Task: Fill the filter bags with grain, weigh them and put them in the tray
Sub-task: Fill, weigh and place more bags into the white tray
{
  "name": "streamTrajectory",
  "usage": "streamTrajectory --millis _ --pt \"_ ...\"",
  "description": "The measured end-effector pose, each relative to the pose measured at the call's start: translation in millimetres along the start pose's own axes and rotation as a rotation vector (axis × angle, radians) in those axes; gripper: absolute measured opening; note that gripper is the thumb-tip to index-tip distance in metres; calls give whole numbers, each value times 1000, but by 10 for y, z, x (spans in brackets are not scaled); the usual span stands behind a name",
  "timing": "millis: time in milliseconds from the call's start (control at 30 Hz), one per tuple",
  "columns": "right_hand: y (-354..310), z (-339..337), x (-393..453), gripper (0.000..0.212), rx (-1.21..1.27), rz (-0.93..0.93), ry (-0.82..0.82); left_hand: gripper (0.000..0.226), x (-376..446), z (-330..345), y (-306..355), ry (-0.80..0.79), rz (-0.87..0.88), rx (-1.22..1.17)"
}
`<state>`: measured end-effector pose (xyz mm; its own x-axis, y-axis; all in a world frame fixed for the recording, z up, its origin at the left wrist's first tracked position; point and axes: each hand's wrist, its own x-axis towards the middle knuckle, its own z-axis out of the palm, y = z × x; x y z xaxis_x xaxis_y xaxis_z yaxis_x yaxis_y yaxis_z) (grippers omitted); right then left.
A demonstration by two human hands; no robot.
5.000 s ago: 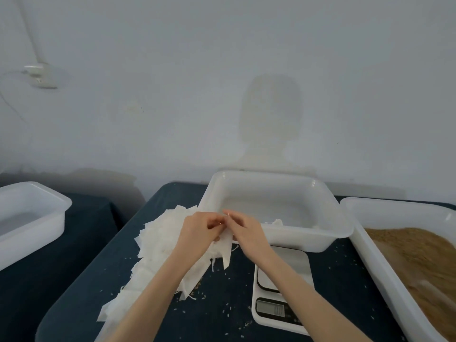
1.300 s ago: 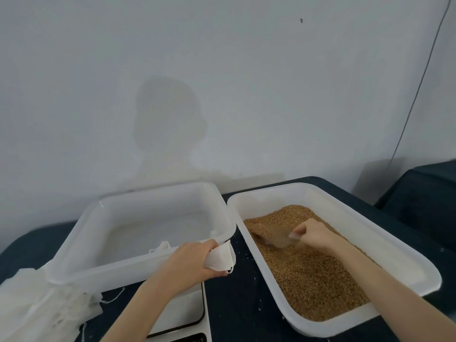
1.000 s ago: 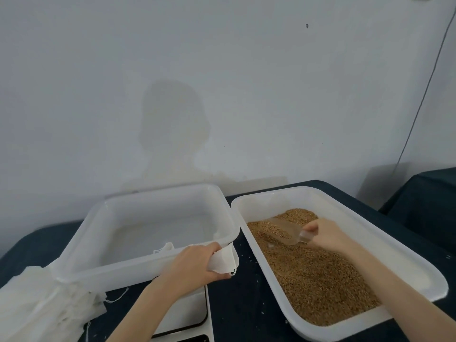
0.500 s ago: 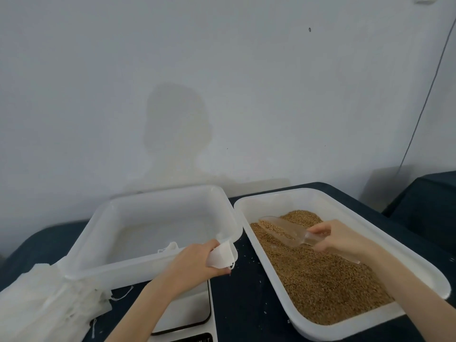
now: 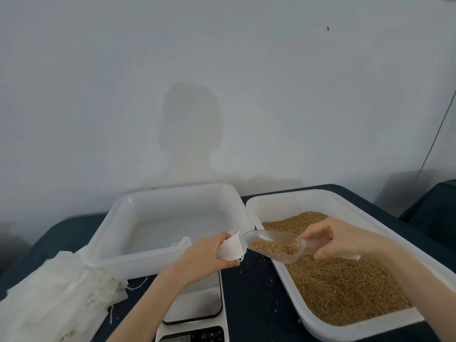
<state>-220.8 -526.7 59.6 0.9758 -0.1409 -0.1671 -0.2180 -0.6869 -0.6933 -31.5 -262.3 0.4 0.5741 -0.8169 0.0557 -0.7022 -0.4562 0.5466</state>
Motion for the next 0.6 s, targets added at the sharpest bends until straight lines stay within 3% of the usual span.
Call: streamTrajectory --millis 600 --pt "-277 219 387 40 -104 -15 -117 59 -134 -100 -38 2 78 130"
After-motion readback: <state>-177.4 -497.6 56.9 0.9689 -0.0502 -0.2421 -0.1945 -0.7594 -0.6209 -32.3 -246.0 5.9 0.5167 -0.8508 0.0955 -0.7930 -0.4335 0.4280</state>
